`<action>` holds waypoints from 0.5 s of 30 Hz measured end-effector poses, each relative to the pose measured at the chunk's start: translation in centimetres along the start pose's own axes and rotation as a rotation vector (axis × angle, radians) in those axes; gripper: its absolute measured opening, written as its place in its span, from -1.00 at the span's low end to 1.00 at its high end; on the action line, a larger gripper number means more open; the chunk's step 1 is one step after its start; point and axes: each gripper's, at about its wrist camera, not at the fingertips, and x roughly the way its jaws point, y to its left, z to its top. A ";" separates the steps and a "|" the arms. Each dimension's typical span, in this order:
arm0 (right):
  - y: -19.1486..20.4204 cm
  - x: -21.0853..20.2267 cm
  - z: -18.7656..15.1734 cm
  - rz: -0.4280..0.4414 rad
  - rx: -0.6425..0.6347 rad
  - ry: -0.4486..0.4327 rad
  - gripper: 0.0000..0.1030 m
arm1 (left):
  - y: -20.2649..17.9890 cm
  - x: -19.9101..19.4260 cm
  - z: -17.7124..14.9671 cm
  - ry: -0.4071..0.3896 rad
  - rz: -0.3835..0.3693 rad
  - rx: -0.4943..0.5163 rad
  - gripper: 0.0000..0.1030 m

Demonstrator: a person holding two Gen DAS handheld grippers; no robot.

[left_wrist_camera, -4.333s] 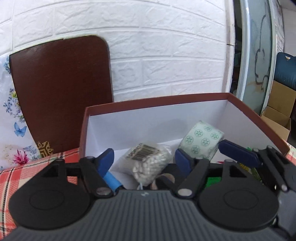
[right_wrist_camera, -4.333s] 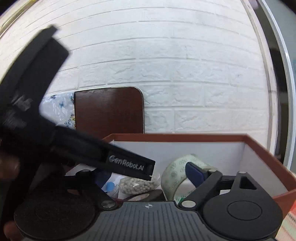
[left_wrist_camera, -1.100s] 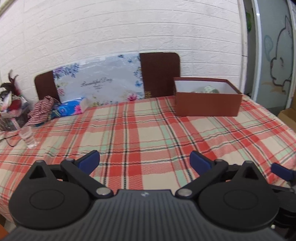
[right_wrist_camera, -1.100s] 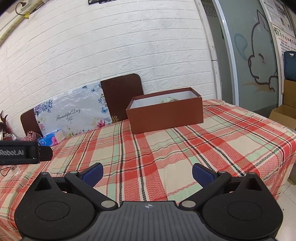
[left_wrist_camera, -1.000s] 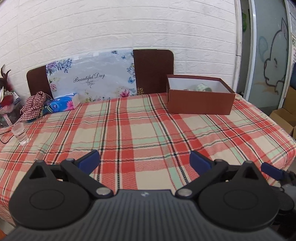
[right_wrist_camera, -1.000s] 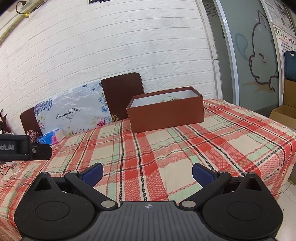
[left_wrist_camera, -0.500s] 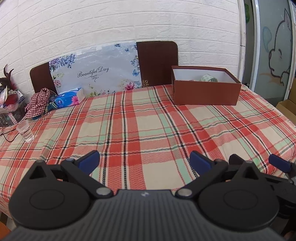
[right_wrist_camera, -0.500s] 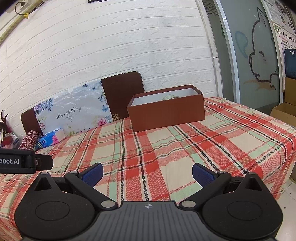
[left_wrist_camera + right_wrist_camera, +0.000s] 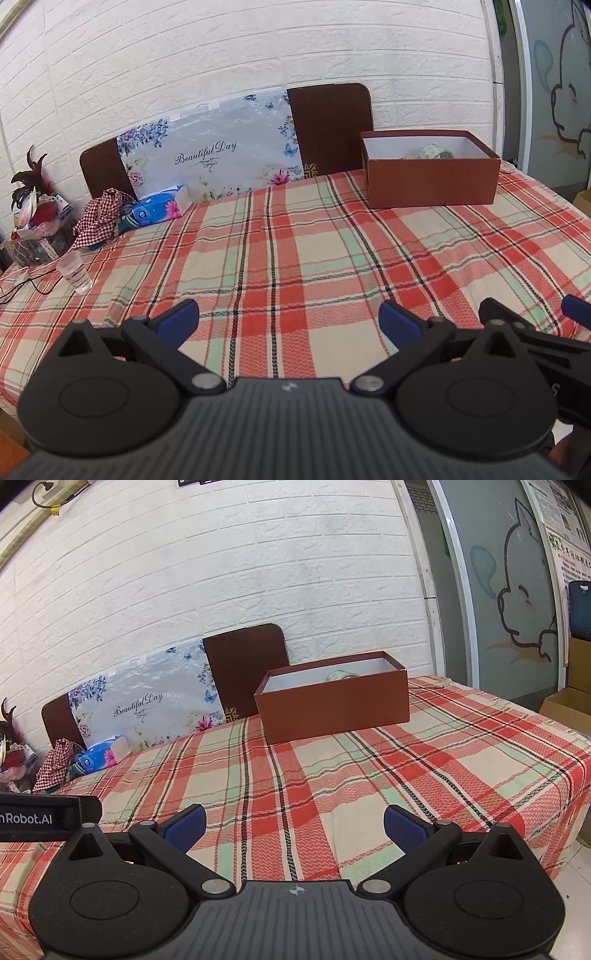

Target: Organize objects

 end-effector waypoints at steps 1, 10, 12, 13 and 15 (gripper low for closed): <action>-0.1 0.0 0.0 0.000 -0.001 -0.001 0.98 | 0.0 0.0 0.0 0.001 -0.002 -0.001 1.00; -0.4 0.2 0.1 -0.008 0.000 -0.013 0.98 | -0.2 0.2 -0.2 0.016 -0.003 0.006 1.00; -0.5 0.1 0.1 -0.013 0.002 -0.019 0.98 | -0.3 0.2 -0.4 0.018 -0.012 0.008 1.00; -0.5 0.1 0.1 -0.017 0.004 -0.020 0.98 | -0.4 0.2 -0.5 0.018 -0.017 0.016 1.00; -0.7 0.1 0.1 -0.021 0.012 -0.024 0.98 | -0.7 -0.1 -0.6 0.004 -0.030 0.028 1.00</action>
